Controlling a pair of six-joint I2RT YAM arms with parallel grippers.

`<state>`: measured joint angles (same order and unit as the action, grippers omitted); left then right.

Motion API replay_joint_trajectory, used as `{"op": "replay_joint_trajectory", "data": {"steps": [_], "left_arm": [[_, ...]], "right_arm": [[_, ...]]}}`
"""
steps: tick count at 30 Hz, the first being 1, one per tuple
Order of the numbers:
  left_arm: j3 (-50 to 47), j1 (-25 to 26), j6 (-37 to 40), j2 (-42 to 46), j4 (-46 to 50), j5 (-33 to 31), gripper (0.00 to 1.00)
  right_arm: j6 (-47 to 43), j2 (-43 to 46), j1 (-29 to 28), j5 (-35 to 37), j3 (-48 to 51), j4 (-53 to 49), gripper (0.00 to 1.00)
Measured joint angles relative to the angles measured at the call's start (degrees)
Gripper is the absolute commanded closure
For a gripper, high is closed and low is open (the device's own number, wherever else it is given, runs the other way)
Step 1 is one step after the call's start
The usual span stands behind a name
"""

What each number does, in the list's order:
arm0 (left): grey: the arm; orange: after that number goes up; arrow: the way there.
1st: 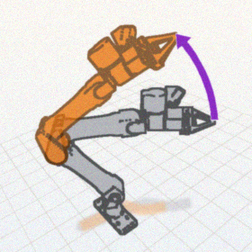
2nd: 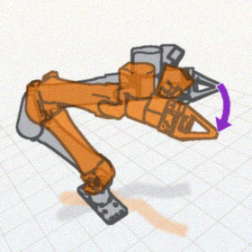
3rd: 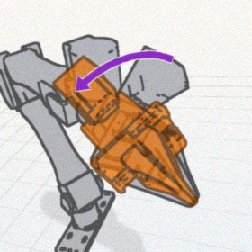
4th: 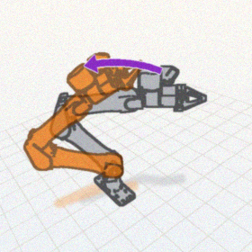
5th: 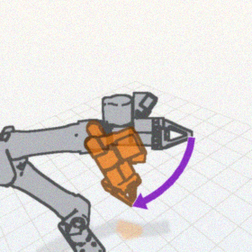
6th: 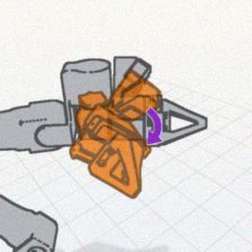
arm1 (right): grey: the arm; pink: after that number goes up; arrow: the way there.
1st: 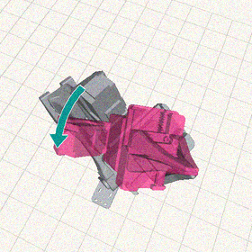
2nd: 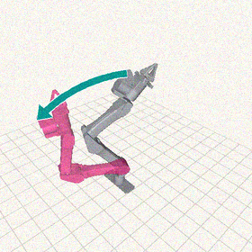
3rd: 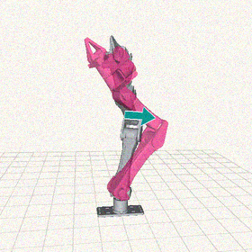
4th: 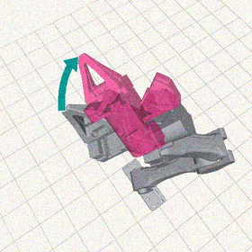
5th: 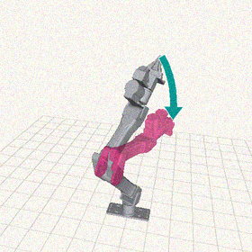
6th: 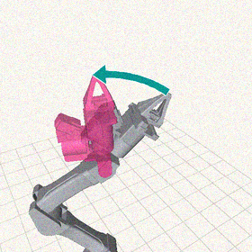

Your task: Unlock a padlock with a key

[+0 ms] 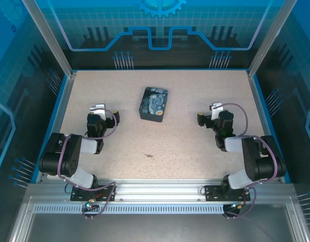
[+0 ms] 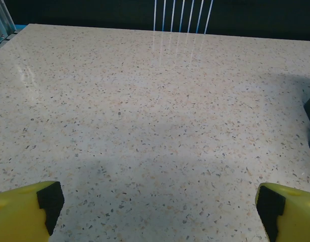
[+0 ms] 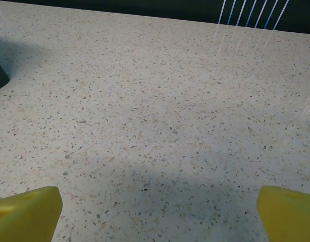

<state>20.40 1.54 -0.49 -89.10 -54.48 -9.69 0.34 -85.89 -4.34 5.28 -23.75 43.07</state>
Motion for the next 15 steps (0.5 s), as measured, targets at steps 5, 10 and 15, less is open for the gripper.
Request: {"op": "replay_joint_trajectory", "data": {"steps": [5, 10, 15], "left_arm": [[0.0, 0.0, 0.0, 0.0, 0.17, 0.0, 0.01], [0.04, 0.0, 0.0, 0.0, 0.61, -0.02, 0.01], [0.13, -0.11, -0.02, 0.0, 1.49, 0.02, 0.01]], "right_arm": [[0.0, 0.0, 0.0, 0.0, 0.0, 0.0, 0.0], [0.0, 0.0, 0.0, -0.02, 0.0, 0.0, 0.0], [0.0, 0.0, 0.02, -0.39, 0.0, 0.0, 0.0]]}}
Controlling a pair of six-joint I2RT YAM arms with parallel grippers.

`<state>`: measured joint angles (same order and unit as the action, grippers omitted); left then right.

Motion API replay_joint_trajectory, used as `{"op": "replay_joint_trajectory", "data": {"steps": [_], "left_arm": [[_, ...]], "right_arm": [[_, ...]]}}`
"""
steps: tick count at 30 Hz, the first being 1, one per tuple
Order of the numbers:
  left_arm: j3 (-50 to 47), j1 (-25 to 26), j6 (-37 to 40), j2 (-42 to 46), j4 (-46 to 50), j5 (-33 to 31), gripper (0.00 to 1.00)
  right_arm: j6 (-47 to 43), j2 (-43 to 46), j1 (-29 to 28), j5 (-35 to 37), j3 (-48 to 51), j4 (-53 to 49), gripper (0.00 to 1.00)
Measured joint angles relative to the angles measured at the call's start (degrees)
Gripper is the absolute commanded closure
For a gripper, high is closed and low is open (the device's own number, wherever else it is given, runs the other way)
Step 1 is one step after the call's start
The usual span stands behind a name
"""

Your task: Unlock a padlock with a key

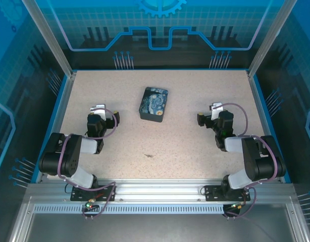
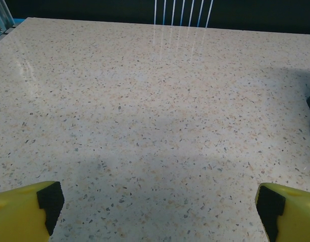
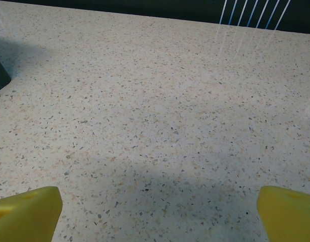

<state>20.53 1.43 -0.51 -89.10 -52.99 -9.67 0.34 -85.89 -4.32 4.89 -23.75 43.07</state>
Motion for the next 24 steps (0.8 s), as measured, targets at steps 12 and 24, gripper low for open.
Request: {"op": "replay_joint_trajectory", "data": {"steps": [12, 24], "left_arm": [[6.14, 1.22, 0.04, 7.23, 14.99, -2.91, 0.01], [28.28, 4.85, -17.4, 10.21, 41.59, 1.2, 0.01]], "right_arm": [[2.78, 6.8, 0.13, 0.66, -10.88, -20.13, 0.0], [24.68, 15.96, 3.45, -8.66, -18.43, -45.13, 0.0]]}}
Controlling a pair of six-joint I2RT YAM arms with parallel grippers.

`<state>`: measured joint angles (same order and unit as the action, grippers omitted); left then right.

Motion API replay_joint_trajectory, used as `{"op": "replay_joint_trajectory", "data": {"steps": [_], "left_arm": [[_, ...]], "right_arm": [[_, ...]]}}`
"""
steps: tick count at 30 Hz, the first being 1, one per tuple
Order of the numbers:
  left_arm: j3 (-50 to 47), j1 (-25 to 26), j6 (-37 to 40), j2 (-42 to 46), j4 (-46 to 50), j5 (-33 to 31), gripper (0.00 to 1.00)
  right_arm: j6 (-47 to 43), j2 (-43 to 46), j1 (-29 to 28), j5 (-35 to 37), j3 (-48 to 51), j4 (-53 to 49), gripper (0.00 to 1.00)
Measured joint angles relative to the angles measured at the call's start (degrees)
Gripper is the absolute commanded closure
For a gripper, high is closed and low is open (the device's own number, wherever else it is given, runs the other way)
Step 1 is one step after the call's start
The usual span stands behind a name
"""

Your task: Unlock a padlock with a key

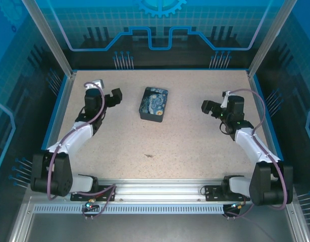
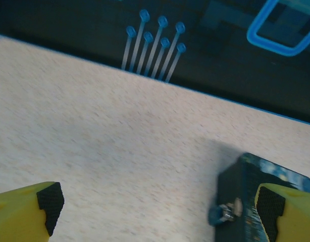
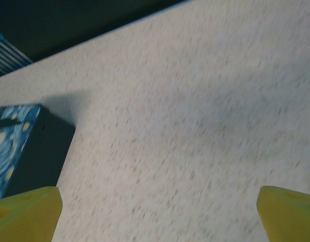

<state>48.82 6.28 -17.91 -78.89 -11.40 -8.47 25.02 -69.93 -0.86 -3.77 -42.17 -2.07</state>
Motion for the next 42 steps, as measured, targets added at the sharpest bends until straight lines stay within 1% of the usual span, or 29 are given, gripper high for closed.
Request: {"op": "replay_joint_trajectory", "data": {"steps": [4, 7, 12, 17, 20, 23, 25, 27, 29, 33, 37, 40, 42], "left_arm": [[7.06, 3.48, -4.42, -9.35, 6.12, 2.99, 0.01], [12.09, 6.8, -6.23, -16.13, 9.92, 4.15, 0.01], [17.22, 13.53, -8.94, -22.05, 13.25, 5.2, 0.01], [18.38, 21.2, -12.07, -23.02, 13.49, 7.1, 0.01], [17.68, 26.62, -14.47, -22.62, 11.41, 8.63, 0.01], [14.56, 31.87, -16.35, -19.5, 9.44, 8.15, 0.01], [11.98, 34.12, -16.85, -15.74, 9.31, 6.93, 0.01], [11.21, 33.88, -16.98, -12.79, 9.99, 5.38, 0.01], [11.61, 32.0, -16.92, -11.1, 10.88, 3.61, 0.01], [14.16, 26.38, -16.5, -11.04, 15.32, 0.35, 0.01], [18.91, 20.9, -15.56, -15.08, 19.41, -0.83, 0.01], [22.4, 18.32, -14.49, -19.43, 21.86, -1.01, 0.01], [24.37, 17.59, -13.55, -22.23, 22.99, -1.05, 0.01]], "right_arm": [[2.56, 2.16, -0.33, -2.95, 0.0, -5.57, 0.0], [4.07, 2.67, -0.37, -4.13, 0.02, -8.37, 0.0], [6.16, 2.64, -0.46, -4.42, 0.0, -12.04, 0.0], [7.82, 1.16, -0.59, -4.46, -1.49, -14.29, 0.0], [8.5, -1.68, -0.63, -4.68, -4.52, -15.1, 0.0], [9.07, -5.6, -0.7, -5.25, -9.01, -15.96, 0.0], [9.14, -8.46, -0.92, -5.77, -12.26, -16.37, 0.0], [9.22, -10.67, -1.33, -6.14, -14.64, -16.52, 0.0], [9.31, -12.33, -1.81, -6.34, -16.26, -16.9, 0.0], [9.33, -14.73, -2.84, -6.36, -18.14, -17.86, 0.0], [9.6, -16.04, -3.5, -6.23, -18.67, -18.58, 0.0], [9.97, -16.79, -3.63, -6.08, -19.17, -19.56, 0.0], [9.97, -17.46, -3.63, -6.1, -19.93, -20.28, 0.0]]}}
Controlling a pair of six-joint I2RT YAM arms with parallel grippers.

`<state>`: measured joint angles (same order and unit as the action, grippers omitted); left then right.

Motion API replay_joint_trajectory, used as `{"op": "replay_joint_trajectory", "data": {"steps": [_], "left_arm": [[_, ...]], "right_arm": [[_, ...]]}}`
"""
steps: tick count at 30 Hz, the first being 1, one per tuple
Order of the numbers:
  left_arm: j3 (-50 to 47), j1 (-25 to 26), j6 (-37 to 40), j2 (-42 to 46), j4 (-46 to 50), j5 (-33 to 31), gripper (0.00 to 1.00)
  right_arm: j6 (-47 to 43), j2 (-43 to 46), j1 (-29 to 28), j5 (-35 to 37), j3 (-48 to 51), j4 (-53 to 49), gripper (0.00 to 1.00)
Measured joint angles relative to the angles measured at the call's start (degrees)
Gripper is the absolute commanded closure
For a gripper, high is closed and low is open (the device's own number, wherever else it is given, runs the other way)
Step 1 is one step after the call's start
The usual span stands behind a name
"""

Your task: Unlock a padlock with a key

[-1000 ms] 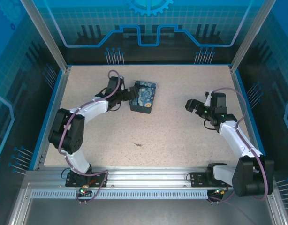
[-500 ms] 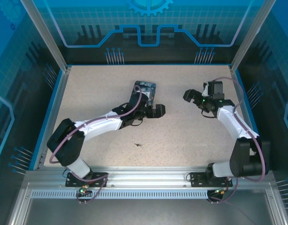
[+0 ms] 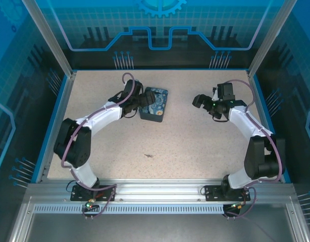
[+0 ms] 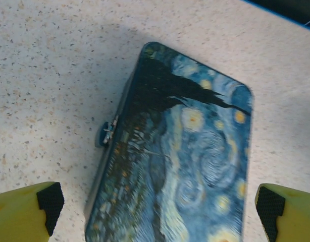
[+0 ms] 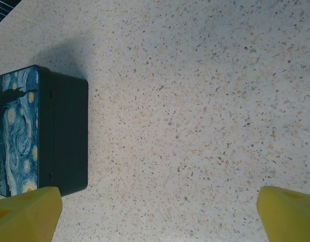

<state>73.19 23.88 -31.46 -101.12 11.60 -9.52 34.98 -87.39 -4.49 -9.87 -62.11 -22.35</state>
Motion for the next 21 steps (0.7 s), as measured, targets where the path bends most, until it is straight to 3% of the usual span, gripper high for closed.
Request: {"op": "replay_joint_trajectory", "data": {"steps": [6, 13, 21], "left_arm": [[3.74, -0.13, 0.79, -7.1, 1.68, 1.22, 0.01], [2.67, 2.01, -0.74, -7.78, -0.85, 4.7, 0.01], [-2.93, 17.25, -6.21, -2.16, -10.62, 8.15, 0.01]], "right_arm": [[-0.02, -0.68, 0.11, -0.02, -1.36, -1.42, 0.0], [-0.02, -0.66, 1.53, -0.04, -1.4, -2.62, 0.0], [0.0, -5.35, 1.6, -1.2, -9.49, -3.32, 0.0]]}}
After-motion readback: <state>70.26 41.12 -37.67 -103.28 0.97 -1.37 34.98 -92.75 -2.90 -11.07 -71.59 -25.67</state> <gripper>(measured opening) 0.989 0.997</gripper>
